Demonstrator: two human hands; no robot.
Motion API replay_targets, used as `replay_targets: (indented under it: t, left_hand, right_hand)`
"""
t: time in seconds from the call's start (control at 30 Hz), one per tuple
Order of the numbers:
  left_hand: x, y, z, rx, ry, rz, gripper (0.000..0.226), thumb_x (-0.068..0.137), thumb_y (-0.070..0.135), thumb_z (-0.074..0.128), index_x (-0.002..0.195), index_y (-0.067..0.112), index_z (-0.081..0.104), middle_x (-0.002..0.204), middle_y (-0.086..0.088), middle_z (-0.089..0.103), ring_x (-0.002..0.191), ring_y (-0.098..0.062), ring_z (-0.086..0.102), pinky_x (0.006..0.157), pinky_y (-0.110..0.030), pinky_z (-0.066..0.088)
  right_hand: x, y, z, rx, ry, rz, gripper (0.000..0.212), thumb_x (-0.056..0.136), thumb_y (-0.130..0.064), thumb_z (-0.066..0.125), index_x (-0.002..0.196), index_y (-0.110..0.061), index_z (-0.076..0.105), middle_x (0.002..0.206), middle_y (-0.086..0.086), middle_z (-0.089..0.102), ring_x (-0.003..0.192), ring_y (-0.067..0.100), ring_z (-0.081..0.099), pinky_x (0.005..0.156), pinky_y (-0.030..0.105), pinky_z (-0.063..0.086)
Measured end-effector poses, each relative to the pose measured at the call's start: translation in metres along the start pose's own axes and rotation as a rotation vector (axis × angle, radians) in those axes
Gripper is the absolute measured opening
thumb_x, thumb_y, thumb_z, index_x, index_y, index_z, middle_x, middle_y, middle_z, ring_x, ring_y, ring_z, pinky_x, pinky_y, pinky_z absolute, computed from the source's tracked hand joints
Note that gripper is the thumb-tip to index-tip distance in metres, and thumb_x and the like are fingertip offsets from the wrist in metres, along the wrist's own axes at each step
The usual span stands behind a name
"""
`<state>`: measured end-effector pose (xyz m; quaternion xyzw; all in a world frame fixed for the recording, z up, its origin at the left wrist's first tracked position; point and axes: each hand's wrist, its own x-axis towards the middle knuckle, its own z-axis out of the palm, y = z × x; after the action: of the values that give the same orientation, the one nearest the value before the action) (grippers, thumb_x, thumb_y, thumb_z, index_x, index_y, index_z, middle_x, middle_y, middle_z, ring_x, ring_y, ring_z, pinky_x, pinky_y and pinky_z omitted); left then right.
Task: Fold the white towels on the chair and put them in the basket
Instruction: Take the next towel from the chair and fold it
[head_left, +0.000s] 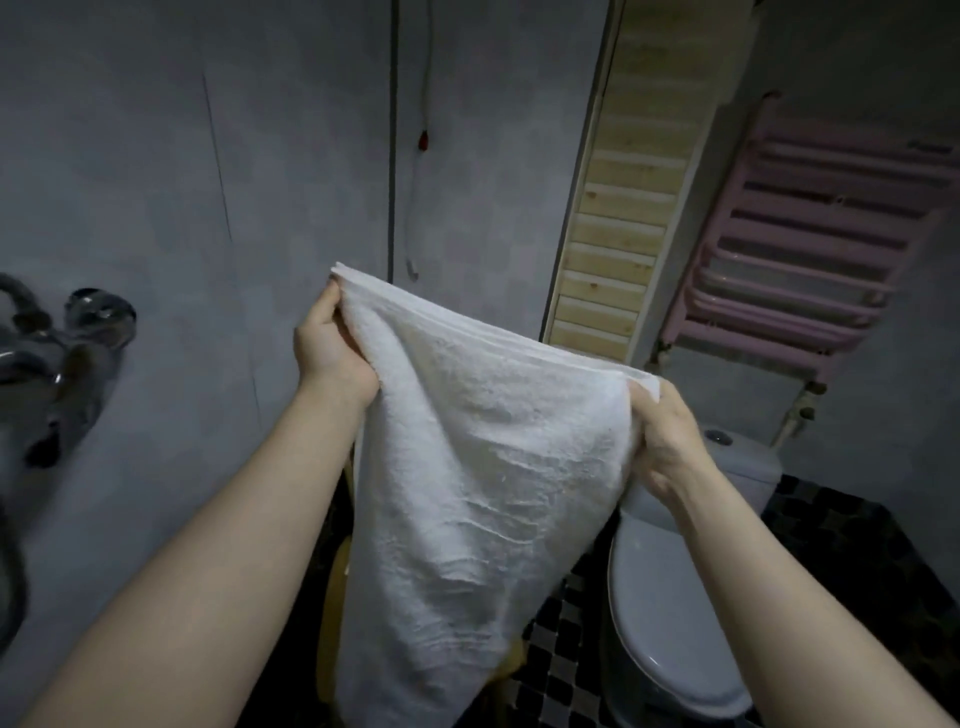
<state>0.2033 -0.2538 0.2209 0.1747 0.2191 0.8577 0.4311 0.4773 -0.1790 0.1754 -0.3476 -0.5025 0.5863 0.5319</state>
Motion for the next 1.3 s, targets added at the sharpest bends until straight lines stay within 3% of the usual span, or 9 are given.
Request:
replay_targets:
  t: [0.07,0.13,0.23,0.33,0.5,0.7,0.93,1.1,1.3]
  left_hand:
    - [0.0,0.016,-0.005,-0.009,-0.006,0.062,0.025,0.092,0.031,0.049,0.077,0.017,0.062,0.08,-0.004,0.065,0.081,-0.022,0.064,0.084,-0.033,0.052]
    - [0.009,0.027,-0.01,0.026,-0.022,0.097,0.018,0.092,0.031,0.049,0.09,0.017,0.061,0.092,-0.006,0.066,0.091,-0.023,0.065,0.09,-0.036,0.052]
    - [0.041,0.03,-0.017,0.292,0.049,0.121,0.015,0.094,0.021,0.05,0.084,0.015,0.06,0.073,0.003,0.072,0.072,-0.01,0.068,0.074,-0.028,0.055]
    - [0.083,0.018,-0.033,0.607,0.169,0.058,0.015,0.093,0.018,0.054,0.082,0.011,0.061,0.082,-0.003,0.07,0.067,-0.013,0.062,0.064,-0.025,0.05]
    - [0.155,-0.008,-0.04,0.749,0.201,0.005,0.038,0.092,0.027,0.057,0.123,0.005,0.057,0.111,-0.008,0.063,0.09,-0.019,0.06,0.078,-0.028,0.047]
    - [0.207,0.006,0.01,0.54,0.061,0.207,0.014,0.093,0.02,0.055,0.083,0.012,0.062,0.078,0.0,0.065,0.064,-0.008,0.062,0.061,-0.019,0.053]
    - [0.182,0.01,-0.01,0.501,0.043,0.223,0.021,0.095,0.012,0.049,0.076,0.011,0.058,0.055,0.008,0.068,0.056,-0.004,0.064,0.057,-0.019,0.051]
    - [0.135,-0.021,-0.065,0.64,0.117,0.094,0.021,0.096,0.014,0.047,0.079,0.014,0.058,0.053,0.013,0.067,0.051,0.001,0.062,0.049,-0.014,0.048]
    - [0.067,-0.076,-0.166,0.82,0.255,-0.142,0.019,0.097,0.024,0.046,0.083,0.023,0.059,0.083,0.007,0.063,0.075,-0.008,0.058,0.062,-0.019,0.046]
  right_hand:
    - [-0.003,-0.008,0.008,0.281,-0.07,0.027,0.041,0.088,-0.005,0.057,0.127,-0.008,0.046,0.109,0.015,0.066,0.085,0.024,0.065,0.07,0.035,0.056]
    - [0.003,-0.02,0.014,0.442,-0.102,0.003,0.033,0.091,-0.001,0.049,0.122,-0.012,0.047,0.086,0.006,0.072,0.071,0.016,0.068,0.065,0.031,0.059]
    - [0.032,-0.021,0.025,0.449,0.031,-0.038,0.024,0.092,-0.001,0.049,0.115,-0.003,0.053,0.081,0.008,0.068,0.065,0.015,0.066,0.059,0.028,0.056]
    - [0.078,-0.011,0.033,0.086,0.265,-0.009,0.026,0.09,-0.005,0.056,0.115,-0.003,0.059,0.082,0.005,0.064,0.068,0.014,0.061,0.063,0.026,0.052]
    - [0.161,-0.008,0.042,-0.286,0.358,0.047,0.023,0.086,-0.009,0.062,0.108,-0.001,0.065,0.072,0.002,0.059,0.065,0.017,0.055,0.059,0.025,0.045]
    - [0.208,-0.052,0.057,-0.187,0.274,-0.107,0.01,0.09,-0.009,0.056,0.096,-0.013,0.064,0.081,0.001,0.063,0.074,0.015,0.061,0.064,0.024,0.051]
    - [0.198,-0.04,0.058,-0.214,0.199,-0.077,0.013,0.09,-0.004,0.054,0.084,-0.012,0.062,0.082,0.004,0.064,0.075,0.018,0.061,0.073,0.03,0.051]
    - [0.175,0.027,0.025,-0.612,0.219,-0.074,0.012,0.086,-0.008,0.059,0.095,-0.014,0.064,0.08,-0.001,0.062,0.073,0.014,0.056,0.057,0.021,0.043]
    - [0.116,0.136,-0.032,-0.886,0.179,0.125,0.031,0.081,0.0,0.056,0.06,-0.023,0.056,0.07,0.004,0.058,0.069,0.019,0.051,0.063,0.03,0.04]
